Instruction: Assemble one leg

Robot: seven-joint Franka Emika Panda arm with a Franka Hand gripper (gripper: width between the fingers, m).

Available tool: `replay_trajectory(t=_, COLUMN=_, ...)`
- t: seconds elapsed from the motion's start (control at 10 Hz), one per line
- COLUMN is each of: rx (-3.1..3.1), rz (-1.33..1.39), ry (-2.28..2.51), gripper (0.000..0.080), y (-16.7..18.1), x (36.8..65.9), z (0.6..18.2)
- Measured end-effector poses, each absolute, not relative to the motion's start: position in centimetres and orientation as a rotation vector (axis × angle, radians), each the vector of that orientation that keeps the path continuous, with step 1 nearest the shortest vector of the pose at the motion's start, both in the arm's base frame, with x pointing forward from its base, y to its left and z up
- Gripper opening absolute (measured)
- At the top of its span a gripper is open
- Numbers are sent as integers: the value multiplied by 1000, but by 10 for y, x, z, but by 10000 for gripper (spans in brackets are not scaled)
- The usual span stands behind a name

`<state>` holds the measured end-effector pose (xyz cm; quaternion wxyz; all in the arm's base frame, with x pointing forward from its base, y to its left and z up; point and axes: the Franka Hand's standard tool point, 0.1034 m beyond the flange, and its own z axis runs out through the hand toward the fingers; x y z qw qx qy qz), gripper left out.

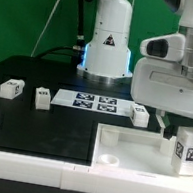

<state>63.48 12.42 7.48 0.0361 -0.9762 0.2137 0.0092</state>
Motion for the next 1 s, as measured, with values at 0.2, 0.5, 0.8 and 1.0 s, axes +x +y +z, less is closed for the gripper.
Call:
replay_trajectory(t=0.2, rx=-3081, rz=3, ry=220, gripper=649, y=123, x=635, z=75)
replay_trajectory(t=0.5, rx=-3118, rz=-16, ry=-269, gripper=649, y=117, x=637, z=76)
replay_trajectory(t=0.8, rx=-3118, rz=-16, ry=-276, gripper=552, y=113, x=638, z=75)
replay_trajectory(t=1.0, rx=-3119, rz=-15, ry=-248, gripper=369, y=113, x=637, z=75)
